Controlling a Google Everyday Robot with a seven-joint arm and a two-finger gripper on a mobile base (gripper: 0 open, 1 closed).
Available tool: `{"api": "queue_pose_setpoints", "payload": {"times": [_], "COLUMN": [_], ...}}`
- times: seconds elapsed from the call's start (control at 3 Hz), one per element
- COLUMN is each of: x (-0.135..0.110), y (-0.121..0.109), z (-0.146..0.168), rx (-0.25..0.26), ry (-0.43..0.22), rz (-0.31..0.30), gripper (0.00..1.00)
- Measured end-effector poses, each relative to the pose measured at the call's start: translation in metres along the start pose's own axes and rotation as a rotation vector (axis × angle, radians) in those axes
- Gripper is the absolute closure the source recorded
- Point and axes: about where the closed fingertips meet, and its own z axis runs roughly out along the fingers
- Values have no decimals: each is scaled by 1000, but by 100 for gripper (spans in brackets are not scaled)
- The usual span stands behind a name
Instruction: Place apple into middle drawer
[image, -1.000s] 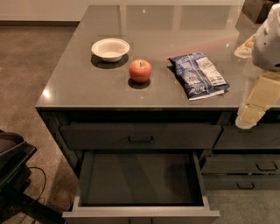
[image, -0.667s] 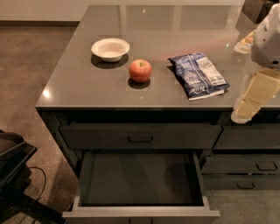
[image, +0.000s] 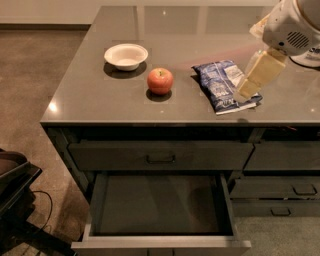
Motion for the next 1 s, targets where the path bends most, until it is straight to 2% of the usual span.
{"api": "queue_pose_setpoints", "payload": {"times": [0.33,0.67,1.0], "x": [0,-12,-46], "y": [0,5,12], "z": [0,27,67], "rx": [0,-24,-64], "ry": [0,-60,-148], "rz": [0,37,37], "gripper": [0,0,0]}}
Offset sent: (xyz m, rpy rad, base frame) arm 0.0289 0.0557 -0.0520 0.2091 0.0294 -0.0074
